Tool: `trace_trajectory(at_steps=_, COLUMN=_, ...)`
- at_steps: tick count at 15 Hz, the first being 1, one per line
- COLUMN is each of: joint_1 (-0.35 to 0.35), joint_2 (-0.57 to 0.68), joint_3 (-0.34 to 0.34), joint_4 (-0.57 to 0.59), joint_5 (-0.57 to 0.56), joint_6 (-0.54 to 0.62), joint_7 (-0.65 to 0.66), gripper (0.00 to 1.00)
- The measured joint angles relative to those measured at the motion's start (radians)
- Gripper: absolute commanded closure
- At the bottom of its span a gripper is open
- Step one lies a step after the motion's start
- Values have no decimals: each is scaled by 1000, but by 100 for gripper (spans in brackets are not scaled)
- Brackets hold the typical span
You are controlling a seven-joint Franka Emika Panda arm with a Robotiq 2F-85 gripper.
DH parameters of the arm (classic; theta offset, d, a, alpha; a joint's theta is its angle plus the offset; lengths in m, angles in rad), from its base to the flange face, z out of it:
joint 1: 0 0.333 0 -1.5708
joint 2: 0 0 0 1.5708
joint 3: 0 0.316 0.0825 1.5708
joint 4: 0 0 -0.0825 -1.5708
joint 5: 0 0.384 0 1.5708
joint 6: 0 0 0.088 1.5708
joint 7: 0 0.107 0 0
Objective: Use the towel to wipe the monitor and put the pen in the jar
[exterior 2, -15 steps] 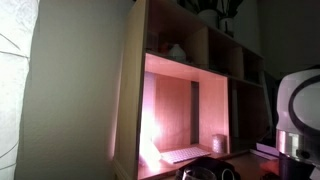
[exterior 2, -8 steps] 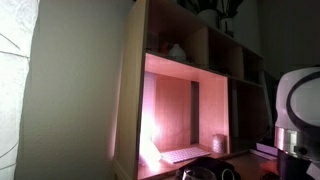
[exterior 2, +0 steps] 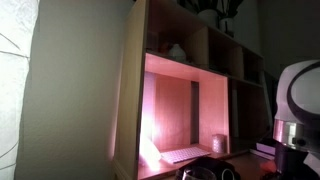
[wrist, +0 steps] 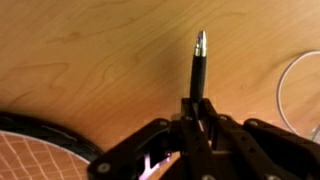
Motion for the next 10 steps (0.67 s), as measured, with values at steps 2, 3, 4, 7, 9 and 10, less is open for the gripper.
trace_trajectory(at_steps=2, joint_1=36, joint_2=0, joint_3=-32, joint_4=-19, joint_5=6, joint_6=3, joint_7=0, gripper=95)
trace_trajectory(at_steps=3, joint_1=59, joint_2=0, joint_3=-51, joint_4=-32, joint_5=7, joint_6=5, joint_7=0, gripper=95)
trace_trajectory(at_steps=4, joint_1=85, joint_2=0, joint_3=-70, joint_4=-48, joint_5=7, joint_6=8, joint_7=0, gripper=95)
trace_trajectory(at_steps=7, joint_1=168, joint_2=1, joint_3=-126, joint_4=-98, joint_5=8, joint_6=24, joint_7=0, gripper=95)
trace_trajectory(at_steps=9, joint_1=219, joint_2=1, joint_3=-158, joint_4=-129, joint_5=8, joint_6=36, joint_7=0, gripper=95)
trace_trajectory(at_steps=10, joint_1=241, joint_2=1, joint_3=-171, joint_4=-143, joint_5=8, joint_6=43, joint_7=0, gripper=95)
